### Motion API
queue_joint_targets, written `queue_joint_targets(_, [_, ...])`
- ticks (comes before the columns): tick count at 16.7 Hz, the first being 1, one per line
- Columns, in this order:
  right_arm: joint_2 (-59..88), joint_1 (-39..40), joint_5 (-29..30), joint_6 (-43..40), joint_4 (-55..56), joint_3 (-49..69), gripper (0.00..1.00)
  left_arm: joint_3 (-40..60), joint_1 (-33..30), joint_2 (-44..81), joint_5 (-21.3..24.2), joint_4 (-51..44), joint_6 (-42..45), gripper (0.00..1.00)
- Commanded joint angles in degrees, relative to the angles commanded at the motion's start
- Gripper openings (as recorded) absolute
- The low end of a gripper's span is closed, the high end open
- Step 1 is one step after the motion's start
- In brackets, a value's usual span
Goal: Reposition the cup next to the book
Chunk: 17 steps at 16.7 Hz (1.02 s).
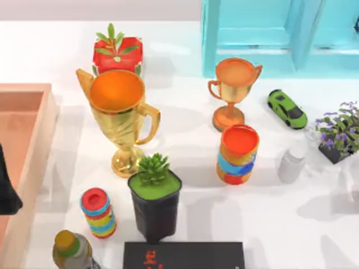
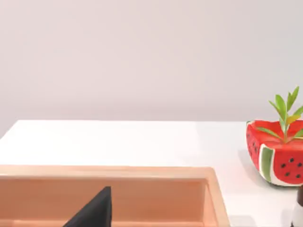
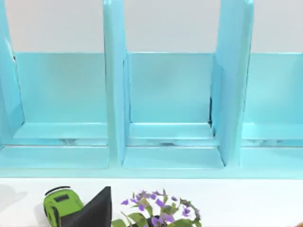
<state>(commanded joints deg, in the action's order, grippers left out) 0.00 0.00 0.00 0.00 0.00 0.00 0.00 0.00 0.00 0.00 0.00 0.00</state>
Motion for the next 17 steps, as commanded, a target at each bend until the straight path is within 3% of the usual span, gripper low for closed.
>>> queue_joint_targets(4, [1.2, -0.7, -0.2, -1.5, -1.2, 0.6, 1.0, 0.0, 0.0, 0.0, 0.0, 0.0, 0.0, 1.0])
queue_joint_targets(8, [9.3, -5.9, 0.0, -11.3, -9.2, 6.3, 1.0, 0.0, 0.0, 0.0, 0.0, 0.0, 0.0, 1.0])
queue_joint_targets(12, [22.2, -14.9, 1.5, -29.9, -21.0, 18.5, 1.0, 0.0, 0.0, 0.0, 0.0, 0.0, 0.0, 1.0])
queue_joint_targets(17, [36.3, -25.8, 3.4, -63.1, -33.0, 36.0, 1.0, 0.0, 0.0, 0.0, 0.0, 0.0, 0.0, 1.0])
